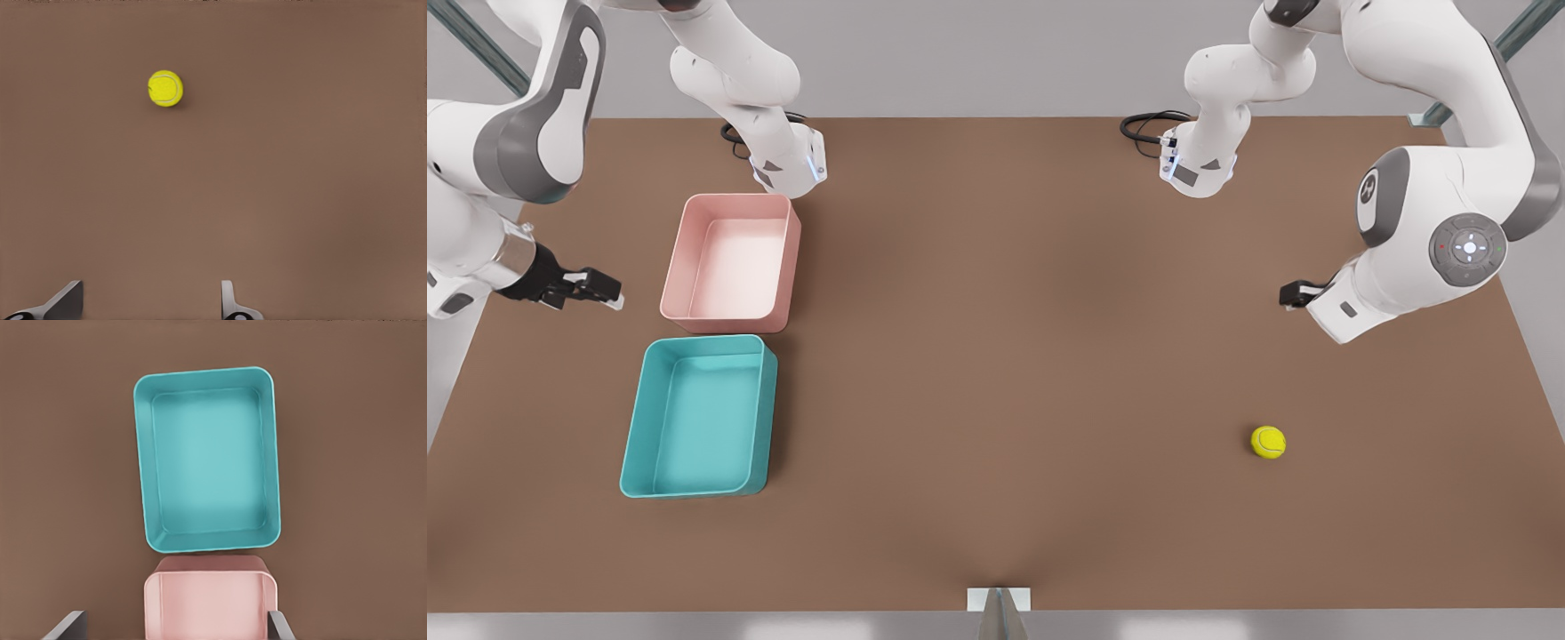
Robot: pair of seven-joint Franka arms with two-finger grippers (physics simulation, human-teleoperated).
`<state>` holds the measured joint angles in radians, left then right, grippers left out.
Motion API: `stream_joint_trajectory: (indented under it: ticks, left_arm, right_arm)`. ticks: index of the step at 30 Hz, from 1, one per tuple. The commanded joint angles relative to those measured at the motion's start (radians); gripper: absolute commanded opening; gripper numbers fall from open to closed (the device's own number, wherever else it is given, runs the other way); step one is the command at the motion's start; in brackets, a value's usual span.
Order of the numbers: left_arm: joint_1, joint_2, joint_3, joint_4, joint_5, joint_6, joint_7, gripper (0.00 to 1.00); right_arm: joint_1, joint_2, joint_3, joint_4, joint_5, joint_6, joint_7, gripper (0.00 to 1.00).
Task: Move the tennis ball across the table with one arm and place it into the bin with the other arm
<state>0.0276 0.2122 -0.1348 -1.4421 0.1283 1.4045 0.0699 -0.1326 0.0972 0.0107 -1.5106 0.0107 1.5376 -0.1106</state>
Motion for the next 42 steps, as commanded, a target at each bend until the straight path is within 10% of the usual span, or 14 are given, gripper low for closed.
stream_joint_trajectory:
  ticks: [1,3,5,17,42]
  left_arm:
    - [0.000,-0.001,0.000,0.000,-0.001,0.030,0.153,1.00]
    - [0.000,0.012,0.000,-0.001,0.001,0.050,0.160,0.83]
    - [0.006,0.110,0.004,0.003,0.008,0.149,0.202,0.22]
    - [0.170,0.564,0.047,0.109,0.189,0.766,1.703,0.21]
    - [0.155,0.624,0.044,-0.004,0.136,0.801,1.693,0.21]
  right_arm:
    - [0.002,0.001,0.000,0.000,0.002,0.013,-0.046,1.00]
    - [0.004,0.010,0.002,0.001,0.000,0.013,-0.050,1.00]
    - [0.007,0.013,0.003,0.000,-0.002,0.010,-0.049,1.00]
    - [0.002,0.033,0.002,-0.003,0.000,-0.014,-0.047,1.00]
    - [0.005,0.052,0.003,-0.007,0.002,-0.028,-0.046,1.00]
